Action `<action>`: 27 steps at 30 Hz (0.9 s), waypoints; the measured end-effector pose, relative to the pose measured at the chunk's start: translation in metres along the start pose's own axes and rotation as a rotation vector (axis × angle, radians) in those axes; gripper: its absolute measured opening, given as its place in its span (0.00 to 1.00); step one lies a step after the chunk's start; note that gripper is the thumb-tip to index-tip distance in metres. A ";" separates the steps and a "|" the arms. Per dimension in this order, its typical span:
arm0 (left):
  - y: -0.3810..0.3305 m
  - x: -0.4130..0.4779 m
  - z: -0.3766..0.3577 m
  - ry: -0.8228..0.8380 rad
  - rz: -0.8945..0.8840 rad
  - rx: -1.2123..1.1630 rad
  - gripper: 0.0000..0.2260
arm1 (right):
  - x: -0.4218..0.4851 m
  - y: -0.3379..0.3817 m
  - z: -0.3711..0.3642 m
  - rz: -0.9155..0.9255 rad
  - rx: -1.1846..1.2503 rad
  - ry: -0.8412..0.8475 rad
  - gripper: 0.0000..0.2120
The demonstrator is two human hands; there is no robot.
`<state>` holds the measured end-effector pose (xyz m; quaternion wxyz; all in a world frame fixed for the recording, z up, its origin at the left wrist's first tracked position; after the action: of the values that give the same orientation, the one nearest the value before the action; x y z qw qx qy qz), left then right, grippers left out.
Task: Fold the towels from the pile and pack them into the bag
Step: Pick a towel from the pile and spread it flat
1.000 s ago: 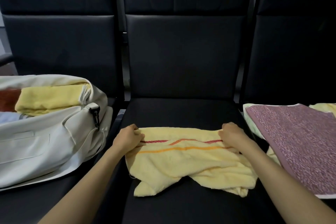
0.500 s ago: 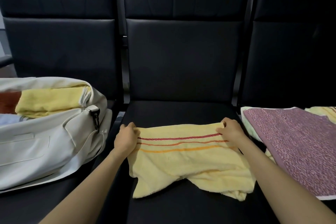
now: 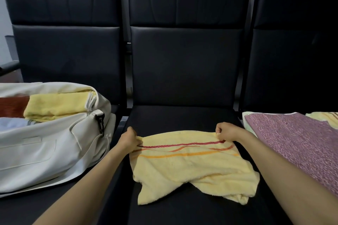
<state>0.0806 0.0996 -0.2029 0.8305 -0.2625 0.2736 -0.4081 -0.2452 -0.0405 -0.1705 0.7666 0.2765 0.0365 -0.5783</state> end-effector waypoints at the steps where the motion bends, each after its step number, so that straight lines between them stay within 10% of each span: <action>1: -0.001 -0.003 0.000 0.003 -0.007 0.036 0.09 | -0.001 0.002 0.000 0.004 -0.004 0.011 0.09; 10: -0.023 -0.046 0.034 -0.100 -0.191 0.145 0.07 | -0.067 0.003 0.044 0.072 0.192 -0.316 0.11; 27: -0.160 -0.183 0.222 -0.643 -0.678 -0.505 0.04 | -0.286 0.069 0.191 0.454 0.531 -1.171 0.04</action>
<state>0.0491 0.2125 0.1045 0.6048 -0.6400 -0.0055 -0.4740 -0.3270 0.1301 0.1248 0.6686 0.0976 -0.5862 -0.4470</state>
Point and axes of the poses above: each hand's wrist, its own x-axis towards the middle knuckle, its own z-axis out of the back of the hand, y = z × x, the point moved 2 cm from there along x, towards the middle knuckle
